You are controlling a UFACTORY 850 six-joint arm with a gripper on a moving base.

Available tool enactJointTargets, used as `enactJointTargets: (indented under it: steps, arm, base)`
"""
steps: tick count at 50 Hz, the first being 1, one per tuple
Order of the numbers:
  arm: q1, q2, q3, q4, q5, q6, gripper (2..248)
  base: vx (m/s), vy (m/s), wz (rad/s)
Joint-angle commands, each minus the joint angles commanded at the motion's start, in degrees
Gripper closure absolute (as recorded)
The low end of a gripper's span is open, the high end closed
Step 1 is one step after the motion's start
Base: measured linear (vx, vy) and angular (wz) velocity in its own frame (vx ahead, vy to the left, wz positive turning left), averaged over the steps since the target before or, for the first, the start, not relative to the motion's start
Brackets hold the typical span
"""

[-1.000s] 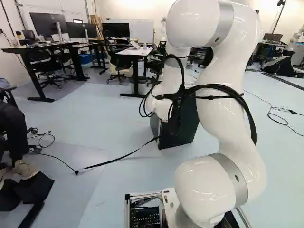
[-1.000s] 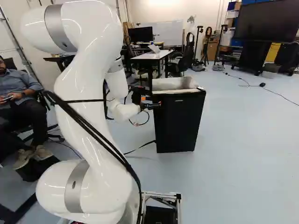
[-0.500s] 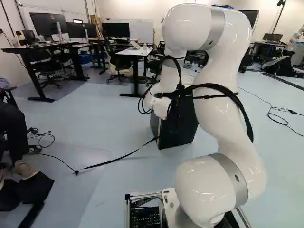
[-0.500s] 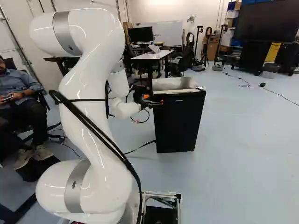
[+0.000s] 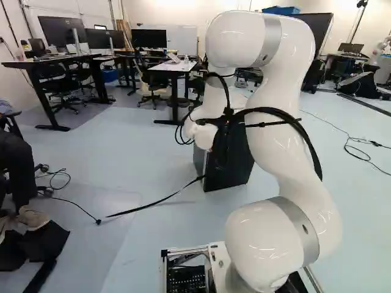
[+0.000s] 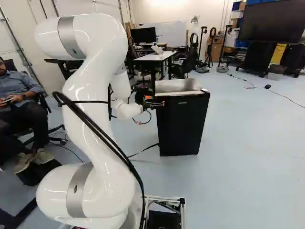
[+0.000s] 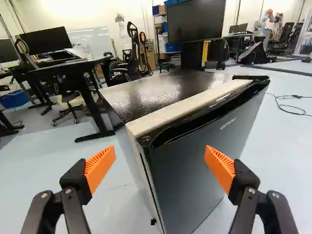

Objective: Open the fridge door

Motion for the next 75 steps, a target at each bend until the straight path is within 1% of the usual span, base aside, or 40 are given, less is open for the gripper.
enactJointTargets:
  steps: [19,40,75]
  arm:
    - [0.11,-1.44,-2.10,0.19,0.00,0.00,3]
    - [0.08,-1.85,-2.70,1.25,0.00,0.00,3]
    - [0.05,-2.15,-3.14,5.40,0.00,0.00,3]
  base:
    - [0.000,0.000,0.000]
    - [0.000,0.000,0.000]
    - [0.000,0.000,0.000]
